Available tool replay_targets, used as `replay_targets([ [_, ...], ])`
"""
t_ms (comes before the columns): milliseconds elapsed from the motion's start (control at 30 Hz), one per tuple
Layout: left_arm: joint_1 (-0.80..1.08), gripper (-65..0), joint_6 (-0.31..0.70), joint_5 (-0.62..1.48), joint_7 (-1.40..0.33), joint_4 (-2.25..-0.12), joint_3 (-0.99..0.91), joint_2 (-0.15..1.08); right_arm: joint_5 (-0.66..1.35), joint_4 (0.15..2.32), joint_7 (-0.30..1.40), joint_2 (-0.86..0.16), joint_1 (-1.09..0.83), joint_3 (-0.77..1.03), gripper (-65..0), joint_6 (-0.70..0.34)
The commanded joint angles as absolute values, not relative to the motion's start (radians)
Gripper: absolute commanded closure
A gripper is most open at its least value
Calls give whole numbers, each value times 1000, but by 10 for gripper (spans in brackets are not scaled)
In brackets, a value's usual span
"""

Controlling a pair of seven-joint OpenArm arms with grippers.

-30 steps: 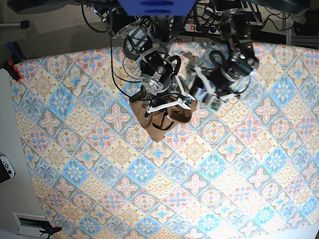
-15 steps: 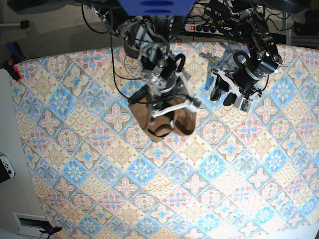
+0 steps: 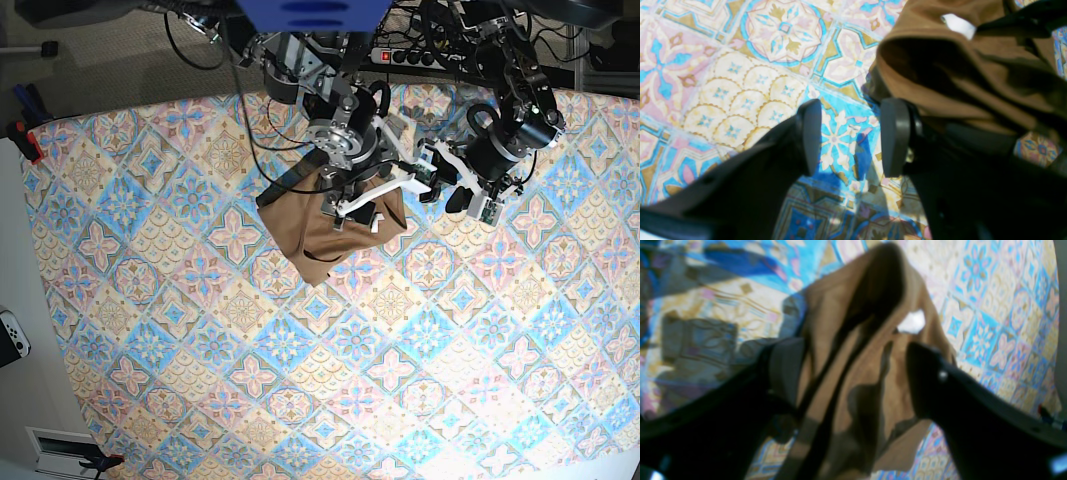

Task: Layout the t-shirt on the table in an organized manner, then fold the t-shirt properly
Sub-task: 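Grasp the bundle with both grippers and fold it over once more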

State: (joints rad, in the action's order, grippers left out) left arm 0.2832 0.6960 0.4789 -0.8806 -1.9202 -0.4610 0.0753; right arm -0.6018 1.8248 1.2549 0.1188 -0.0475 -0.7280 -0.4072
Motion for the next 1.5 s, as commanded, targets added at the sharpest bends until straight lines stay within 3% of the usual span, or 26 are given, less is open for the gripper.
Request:
replay_targets([
  [0,277,-283,698,498,-860,-1934,-463,81,-602,1850,1241,133,-36,-737,-463,-404],
  [567,278,-283,698,499,-862,-1937,-464,82,-568,1914,1101,136,-36,-736,-282,-404],
  [667,278,-283,698,499,-862,-1939,-466,82,-559,1914,1096,136,-33,-725,-212,-404],
  [833,280,-263,698,499,-862,-1940,-464,114,-558,1911,1066,133,-27,-625,0,-404],
  [967,277,-226,698,498,-862,-1940,-461,125,-558,1911,1033,133,-27,-561,0,-404],
  [1100,249,-183,698,498,-862,-1940,-456,125,-547,1906,895,133,-30,-470,0,-404],
  [1300,202,-112,698,478,-862,-1942,-412,127,-277,1860,829,96,-45,-271,0,-409],
  [1467,176,-61,698,360,-862,-1946,-326,119,-87,1794,829,22,-50,-242,0,-409],
])
